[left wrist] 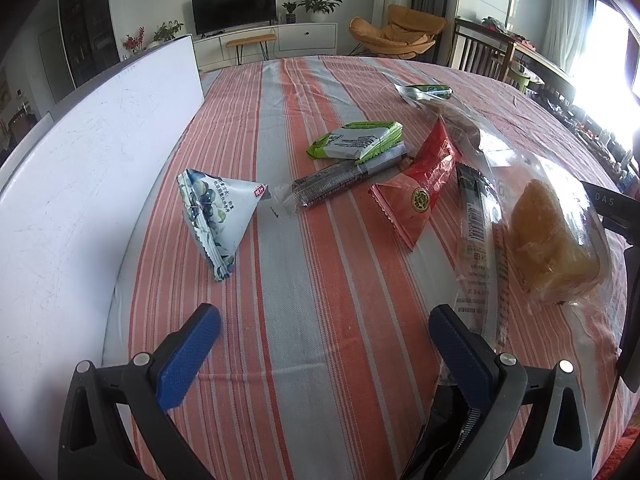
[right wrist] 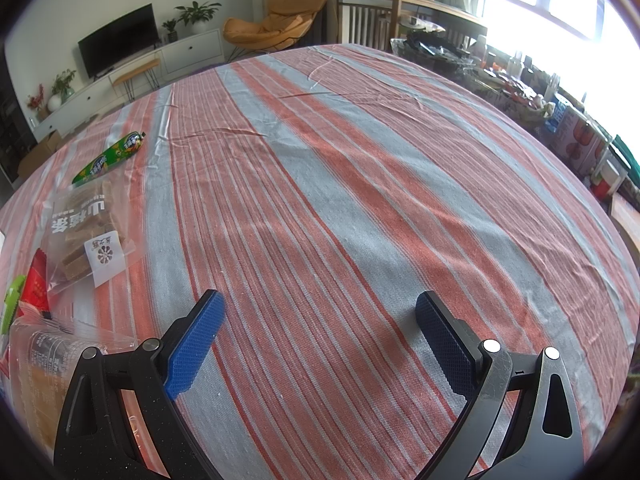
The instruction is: Organize snacks
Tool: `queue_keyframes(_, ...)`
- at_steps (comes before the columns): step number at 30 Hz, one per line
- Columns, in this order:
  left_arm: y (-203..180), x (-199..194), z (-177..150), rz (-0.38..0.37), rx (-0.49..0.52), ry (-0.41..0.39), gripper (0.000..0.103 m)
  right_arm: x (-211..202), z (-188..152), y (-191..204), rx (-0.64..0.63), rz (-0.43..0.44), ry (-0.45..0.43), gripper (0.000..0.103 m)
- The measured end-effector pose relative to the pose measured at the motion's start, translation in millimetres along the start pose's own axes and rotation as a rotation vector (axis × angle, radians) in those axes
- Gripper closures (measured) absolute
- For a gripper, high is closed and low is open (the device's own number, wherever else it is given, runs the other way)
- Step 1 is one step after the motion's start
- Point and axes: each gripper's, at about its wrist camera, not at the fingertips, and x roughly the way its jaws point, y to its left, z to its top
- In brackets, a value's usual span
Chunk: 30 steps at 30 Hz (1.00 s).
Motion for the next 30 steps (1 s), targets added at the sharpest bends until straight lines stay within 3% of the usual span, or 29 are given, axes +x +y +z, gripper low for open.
queue_keyframes(30, -1.7, 0.3, 0.0, 0.007, 0.004, 0.002, 0.000, 0.9, 1.1, 0.1, 0.004, -0.001, 0.001, 0.005)
